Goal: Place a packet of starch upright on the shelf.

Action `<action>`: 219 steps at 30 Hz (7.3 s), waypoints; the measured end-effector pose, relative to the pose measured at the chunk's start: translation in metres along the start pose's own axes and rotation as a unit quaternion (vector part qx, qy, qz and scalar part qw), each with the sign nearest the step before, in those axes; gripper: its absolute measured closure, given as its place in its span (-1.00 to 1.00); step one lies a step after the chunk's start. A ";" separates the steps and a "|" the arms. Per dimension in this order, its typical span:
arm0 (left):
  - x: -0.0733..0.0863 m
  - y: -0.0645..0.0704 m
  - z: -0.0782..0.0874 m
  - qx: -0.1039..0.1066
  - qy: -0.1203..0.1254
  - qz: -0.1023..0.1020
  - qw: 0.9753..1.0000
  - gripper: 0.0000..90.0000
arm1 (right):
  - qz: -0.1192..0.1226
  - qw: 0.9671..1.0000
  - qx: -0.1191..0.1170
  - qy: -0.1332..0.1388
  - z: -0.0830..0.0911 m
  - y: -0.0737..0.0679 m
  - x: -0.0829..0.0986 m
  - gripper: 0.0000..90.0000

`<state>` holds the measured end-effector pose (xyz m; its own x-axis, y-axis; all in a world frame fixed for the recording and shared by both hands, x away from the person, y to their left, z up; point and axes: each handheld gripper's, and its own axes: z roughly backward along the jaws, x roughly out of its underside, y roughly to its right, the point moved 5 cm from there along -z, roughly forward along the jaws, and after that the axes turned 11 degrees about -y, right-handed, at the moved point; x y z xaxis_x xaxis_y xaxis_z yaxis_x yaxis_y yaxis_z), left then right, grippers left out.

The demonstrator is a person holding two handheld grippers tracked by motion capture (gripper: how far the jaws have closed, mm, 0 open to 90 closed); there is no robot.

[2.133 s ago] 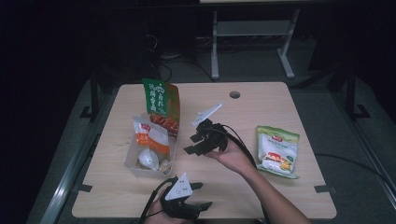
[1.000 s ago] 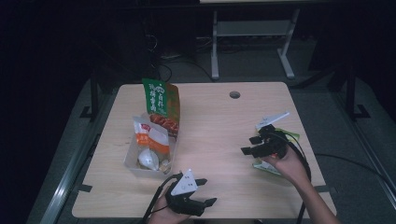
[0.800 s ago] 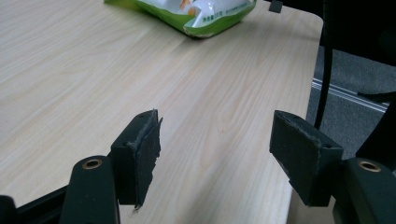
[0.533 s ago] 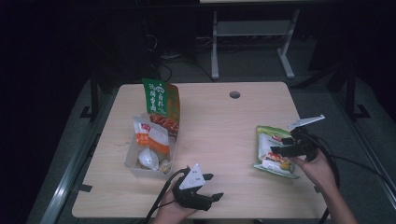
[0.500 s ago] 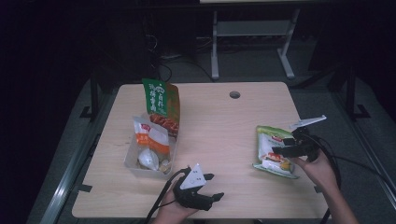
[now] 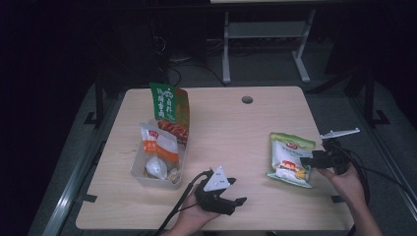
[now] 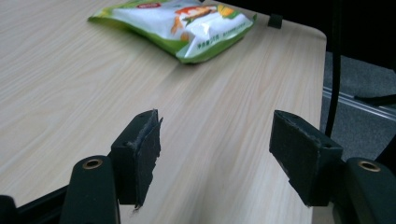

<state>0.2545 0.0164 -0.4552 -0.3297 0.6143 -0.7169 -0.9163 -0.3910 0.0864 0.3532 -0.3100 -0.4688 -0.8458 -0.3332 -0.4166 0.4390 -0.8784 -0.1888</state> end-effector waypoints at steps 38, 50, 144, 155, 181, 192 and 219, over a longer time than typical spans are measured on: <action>-0.056 -0.016 -0.077 0.009 -0.038 0.013 0.999 -0.14 | -0.056 0.992 -0.115 0.023 -0.016 -0.001 0.031 0.37; -0.031 -0.017 -0.049 0.007 -0.031 0.022 0.999 0.11 | -0.031 0.991 -0.133 0.010 -0.025 -0.054 0.035 0.33; -0.007 -0.036 -0.014 0.023 0.017 0.067 0.997 0.47 | 0.242 0.958 -0.117 0.102 0.028 -0.161 -0.015 0.93; -0.003 -0.033 -0.005 -0.012 0.001 0.024 1.000 0.55 | 0.264 0.958 -0.105 0.033 0.006 -0.173 -0.017 0.58; 0.044 -0.017 0.043 -0.066 -0.009 0.026 0.997 -0.20 | 0.260 0.961 -0.085 0.040 0.030 -0.209 -0.079 0.94; 0.043 -0.033 0.033 -0.082 -0.010 0.057 0.995 -0.18 | 0.271 0.956 -0.106 0.041 -0.005 -0.213 -0.062 0.93; 0.038 -0.038 0.024 -0.081 -0.018 0.056 0.995 0.23 | 0.294 0.947 -0.123 -0.048 -0.002 -0.211 -0.060 0.59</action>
<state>0.2715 0.0708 -0.4689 -0.4386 0.5842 -0.6829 -0.8257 -0.5620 0.0495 0.3121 -0.1035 -0.4054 -0.4516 -0.7796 -0.4340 0.8898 -0.4294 -0.1546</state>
